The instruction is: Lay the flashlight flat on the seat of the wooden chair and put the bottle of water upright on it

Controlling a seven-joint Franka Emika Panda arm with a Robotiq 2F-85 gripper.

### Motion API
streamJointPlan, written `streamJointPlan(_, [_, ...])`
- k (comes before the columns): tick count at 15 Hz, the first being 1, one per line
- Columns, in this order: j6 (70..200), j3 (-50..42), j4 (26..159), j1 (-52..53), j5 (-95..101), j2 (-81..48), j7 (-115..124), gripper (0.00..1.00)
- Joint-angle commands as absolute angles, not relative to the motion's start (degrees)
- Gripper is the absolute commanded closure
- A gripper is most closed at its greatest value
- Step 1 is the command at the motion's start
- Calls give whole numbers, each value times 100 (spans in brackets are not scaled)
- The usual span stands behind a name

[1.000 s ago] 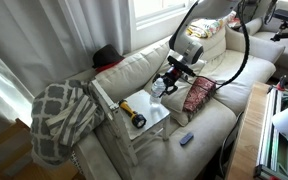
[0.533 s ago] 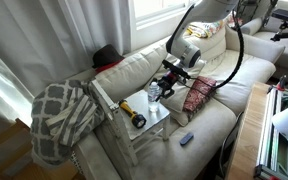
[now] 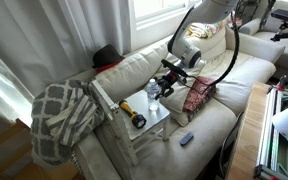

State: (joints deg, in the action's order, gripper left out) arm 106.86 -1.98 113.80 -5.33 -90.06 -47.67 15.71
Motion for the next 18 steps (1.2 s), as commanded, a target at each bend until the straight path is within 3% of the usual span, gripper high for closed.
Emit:
streamJointPlan(1, [10777, -362, 11347, -470, -9132, -4807, 1604, 1])
streamJointPlan(11, [11596, -943, 11489, -466, -8494, -4400, 518, 0])
streamJointPlan(18, [11497, -1228, 12205, -619, -7082, -3034, -778, 0])
